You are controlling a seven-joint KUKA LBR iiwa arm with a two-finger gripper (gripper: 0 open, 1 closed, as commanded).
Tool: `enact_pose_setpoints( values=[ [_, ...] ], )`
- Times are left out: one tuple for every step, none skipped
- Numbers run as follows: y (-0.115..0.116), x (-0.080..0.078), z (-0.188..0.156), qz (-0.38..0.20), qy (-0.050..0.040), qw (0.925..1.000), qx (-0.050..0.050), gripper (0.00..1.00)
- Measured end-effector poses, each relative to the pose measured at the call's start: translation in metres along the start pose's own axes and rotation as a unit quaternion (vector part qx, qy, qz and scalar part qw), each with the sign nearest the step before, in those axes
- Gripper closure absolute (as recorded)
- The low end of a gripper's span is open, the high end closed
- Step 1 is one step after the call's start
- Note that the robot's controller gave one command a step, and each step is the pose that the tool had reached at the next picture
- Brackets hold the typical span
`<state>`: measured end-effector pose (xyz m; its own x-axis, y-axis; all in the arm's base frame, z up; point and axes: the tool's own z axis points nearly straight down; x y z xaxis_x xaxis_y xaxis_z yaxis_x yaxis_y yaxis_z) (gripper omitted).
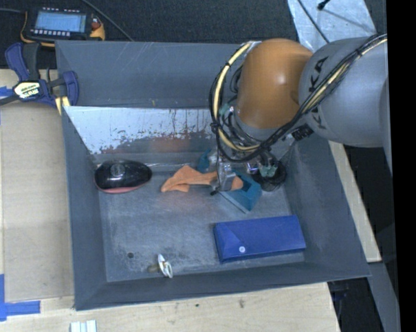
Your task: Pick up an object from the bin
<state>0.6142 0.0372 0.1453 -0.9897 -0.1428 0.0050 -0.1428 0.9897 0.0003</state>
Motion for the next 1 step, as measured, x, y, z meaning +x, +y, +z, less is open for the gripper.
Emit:
enact_pose_setpoints(
  values=[
    [-0.0195,-0.0036,-0.0701,0.013,-0.0032,0.9999,0.0,1.0]
  ],
)
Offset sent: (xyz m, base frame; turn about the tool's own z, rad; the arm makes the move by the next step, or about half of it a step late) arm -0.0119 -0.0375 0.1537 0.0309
